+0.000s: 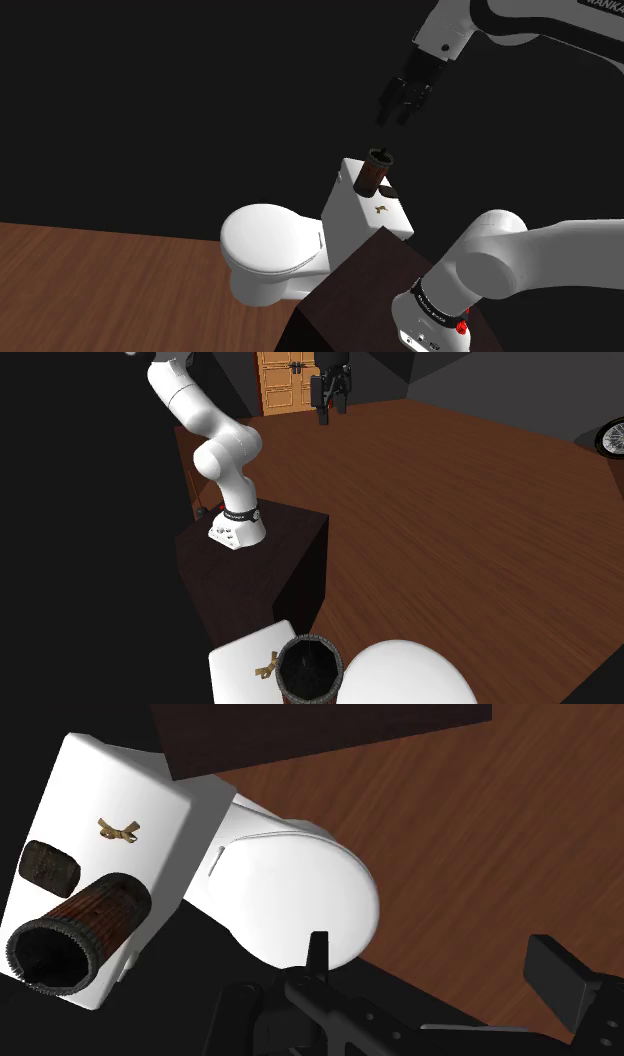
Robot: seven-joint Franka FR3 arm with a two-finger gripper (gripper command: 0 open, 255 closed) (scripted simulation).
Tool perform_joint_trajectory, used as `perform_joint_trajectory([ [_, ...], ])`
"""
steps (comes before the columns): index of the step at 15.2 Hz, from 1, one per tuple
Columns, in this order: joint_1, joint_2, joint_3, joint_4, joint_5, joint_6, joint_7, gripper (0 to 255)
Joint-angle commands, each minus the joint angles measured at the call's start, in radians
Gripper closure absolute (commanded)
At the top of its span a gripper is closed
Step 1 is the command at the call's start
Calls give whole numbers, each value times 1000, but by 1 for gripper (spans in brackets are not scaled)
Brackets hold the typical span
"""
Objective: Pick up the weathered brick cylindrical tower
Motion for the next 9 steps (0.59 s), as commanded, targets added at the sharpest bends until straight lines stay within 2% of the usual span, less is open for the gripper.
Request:
perform_joint_trajectory([
  [1, 0, 0, 0, 0, 0, 0, 0, 0],
  [9, -98, 151, -53, -37, -64, 202, 53, 0],
])
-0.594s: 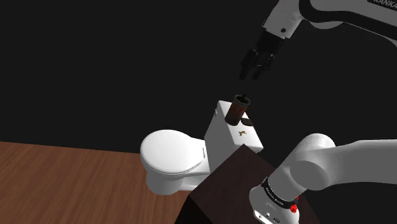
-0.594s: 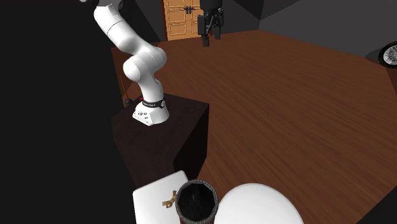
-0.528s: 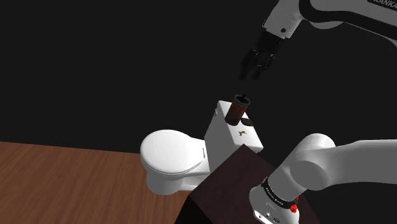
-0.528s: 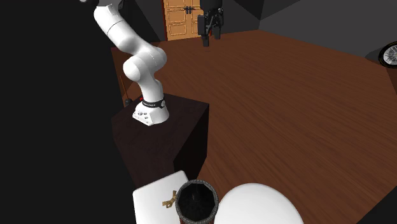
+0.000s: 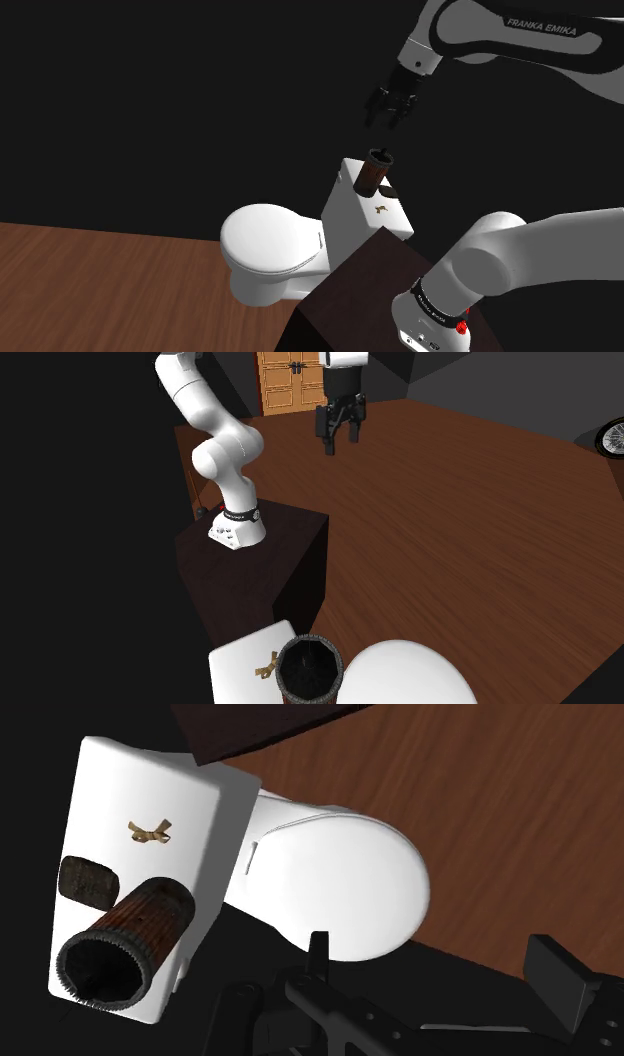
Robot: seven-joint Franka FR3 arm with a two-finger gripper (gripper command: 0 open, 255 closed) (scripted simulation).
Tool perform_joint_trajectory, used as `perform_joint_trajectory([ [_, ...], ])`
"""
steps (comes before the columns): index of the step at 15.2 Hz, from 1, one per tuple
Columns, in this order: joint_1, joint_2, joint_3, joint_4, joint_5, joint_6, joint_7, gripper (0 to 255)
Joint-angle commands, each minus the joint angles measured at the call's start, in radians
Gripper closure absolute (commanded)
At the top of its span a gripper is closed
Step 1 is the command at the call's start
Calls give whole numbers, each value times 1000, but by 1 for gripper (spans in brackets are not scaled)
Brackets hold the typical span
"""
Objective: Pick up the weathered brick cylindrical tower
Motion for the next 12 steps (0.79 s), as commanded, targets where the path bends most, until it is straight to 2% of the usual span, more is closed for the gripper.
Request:
perform_joint_trajectory([
  [1, -22, 46, -10, -2, -13, 53, 20, 0],
  [12, -145, 298, -99, 34, -81, 292, 105, 0],
])
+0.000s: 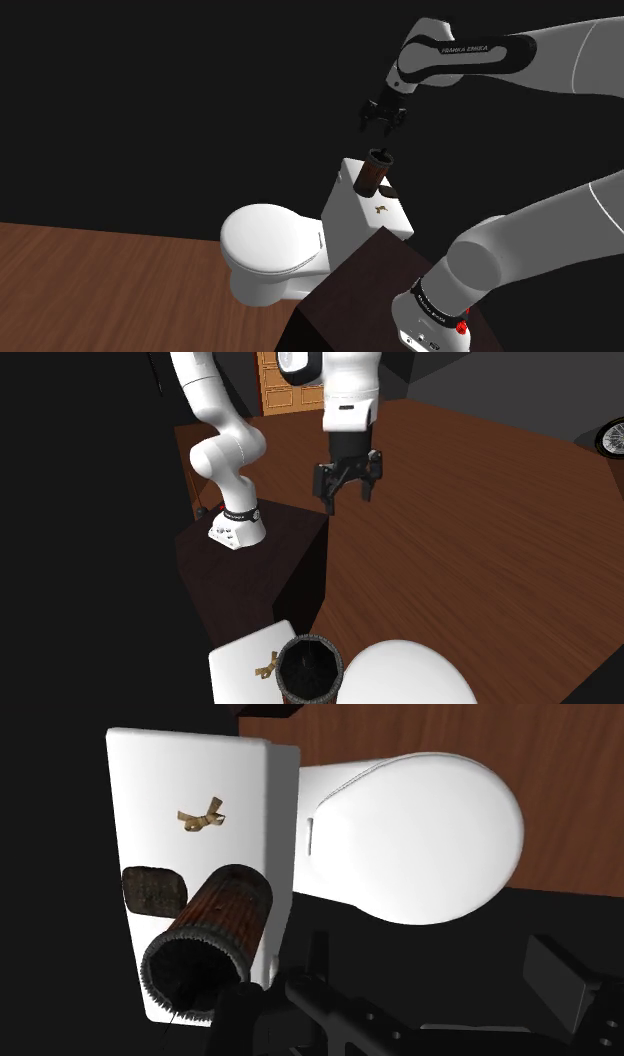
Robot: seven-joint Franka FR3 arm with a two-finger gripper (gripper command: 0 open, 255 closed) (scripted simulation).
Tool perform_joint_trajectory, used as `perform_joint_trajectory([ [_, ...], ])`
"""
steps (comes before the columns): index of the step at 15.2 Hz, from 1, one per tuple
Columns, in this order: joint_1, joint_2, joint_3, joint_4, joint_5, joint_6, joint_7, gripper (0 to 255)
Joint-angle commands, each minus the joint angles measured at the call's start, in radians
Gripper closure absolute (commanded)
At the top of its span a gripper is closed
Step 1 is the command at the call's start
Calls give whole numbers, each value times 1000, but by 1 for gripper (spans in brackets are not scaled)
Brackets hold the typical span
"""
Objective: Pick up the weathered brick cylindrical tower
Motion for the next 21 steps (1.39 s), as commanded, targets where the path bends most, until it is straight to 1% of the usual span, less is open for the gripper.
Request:
perform_joint_trajectory([
  [1, -21, 52, -18, 15, -9, 42, 17, 0],
  [10, -107, 271, -101, 105, -25, 192, 80, 0],
  [18, -181, 464, -176, 214, 2, 291, 120, 0],
  [21, -187, 490, -180, 209, 10, 322, 121, 0],
])
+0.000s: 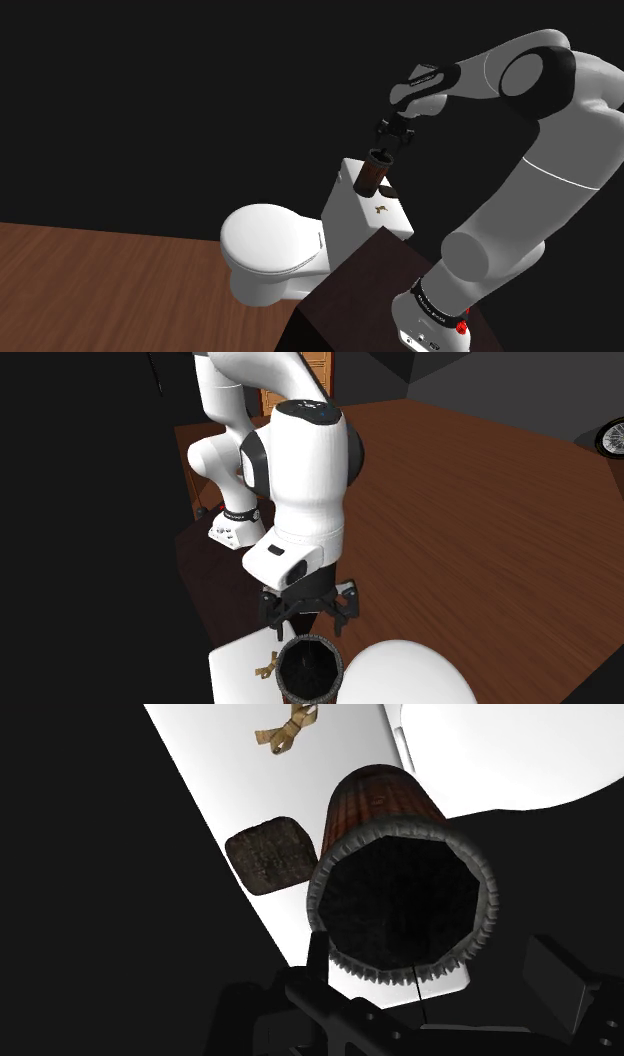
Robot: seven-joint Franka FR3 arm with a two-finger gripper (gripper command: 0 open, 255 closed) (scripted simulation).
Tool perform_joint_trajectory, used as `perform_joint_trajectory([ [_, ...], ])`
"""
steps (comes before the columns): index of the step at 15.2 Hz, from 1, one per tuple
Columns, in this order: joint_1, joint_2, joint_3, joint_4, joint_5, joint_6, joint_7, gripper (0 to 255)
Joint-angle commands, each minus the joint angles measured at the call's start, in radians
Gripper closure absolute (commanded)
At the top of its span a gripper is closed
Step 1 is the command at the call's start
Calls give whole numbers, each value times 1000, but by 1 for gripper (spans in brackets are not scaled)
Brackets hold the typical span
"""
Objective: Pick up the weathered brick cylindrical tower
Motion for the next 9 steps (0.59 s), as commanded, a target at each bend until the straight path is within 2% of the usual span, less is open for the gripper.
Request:
perform_joint_trajectory([
  [1, -3, 16, -1, -8, 4, 24, 0, 0],
  [7, -6, 50, 1, -32, 16, 81, -5, 0],
  [8, -6, 50, 0, -31, 16, 79, -5, 255],
  [9, -6, 50, 1, -31, 16, 80, -5, 255],
])
